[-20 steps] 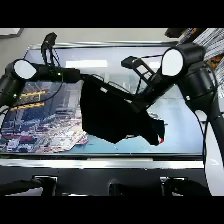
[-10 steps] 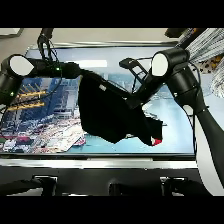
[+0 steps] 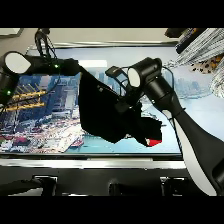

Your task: Fold the clothes and pants, and hang the long-sleeved shirts on hangers.

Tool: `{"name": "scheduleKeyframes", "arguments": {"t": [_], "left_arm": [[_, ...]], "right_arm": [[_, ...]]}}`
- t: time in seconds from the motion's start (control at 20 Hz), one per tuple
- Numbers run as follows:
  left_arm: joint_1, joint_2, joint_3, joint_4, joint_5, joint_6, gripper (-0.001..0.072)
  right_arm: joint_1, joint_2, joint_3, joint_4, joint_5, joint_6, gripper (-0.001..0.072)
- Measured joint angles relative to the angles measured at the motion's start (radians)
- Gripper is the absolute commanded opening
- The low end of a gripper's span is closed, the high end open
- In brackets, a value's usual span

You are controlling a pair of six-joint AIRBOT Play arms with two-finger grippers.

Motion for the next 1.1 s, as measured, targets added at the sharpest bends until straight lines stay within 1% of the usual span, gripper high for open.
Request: {"name": "scheduleKeyframes", "arguments": {"t": [0.15,0.3,0.4,0.6,0.75,0.8,0.9,0.95,1.0,1.1], "left_arm": [[0.000,0.003,0.078,0.019,-0.069,-0.001,0.0021],[-0.016,0.019,0.131,0.029,-0.156,-0.035,0.0021],[-0.055,0.027,0.138,0.030,-0.194,-0.051,0.0021],[-0.175,0.035,0.053,0.032,-0.230,-0.064,0.0021],[-0.232,0.050,-0.059,0.029,-0.200,-0.068,0.0022],[-0.237,0.055,-0.087,0.029,-0.186,-0.068,0.0045],[-0.236,0.062,-0.126,0.020,-0.172,-0.056,0.0369],[-0.227,0.066,-0.137,0.013,-0.165,-0.050,0.0505],[-0.214,0.071,-0.142,0.013,-0.164,-0.044,0.0562],[-0.171,0.087,-0.143,0.014,-0.164,-0.029,0.0562]], "right_arm": [[0.010,-0.010,0.000,-0.020,-0.032,0.031,0.0027],[0.016,-0.013,0.001,-0.018,-0.052,0.044,0.0027],[0.029,-0.013,0.003,-0.014,-0.062,0.047,0.0027],[0.060,-0.008,0.008,-0.005,-0.069,0.034,0.0027],[0.068,0.008,0.008,-0.028,-0.051,0.028,0.0027],[0.070,0.016,0.008,-0.036,-0.051,0.024,0.0027],[0.072,0.030,0.009,-0.049,-0.050,0.020,0.0027],[0.072,0.035,0.009,-0.051,-0.050,0.013,0.0027],[0.072,0.038,0.009,-0.057,-0.049,0.004,0.0027],[0.072,0.042,0.009,-0.063,-0.047,-0.026,0.0027]]}}
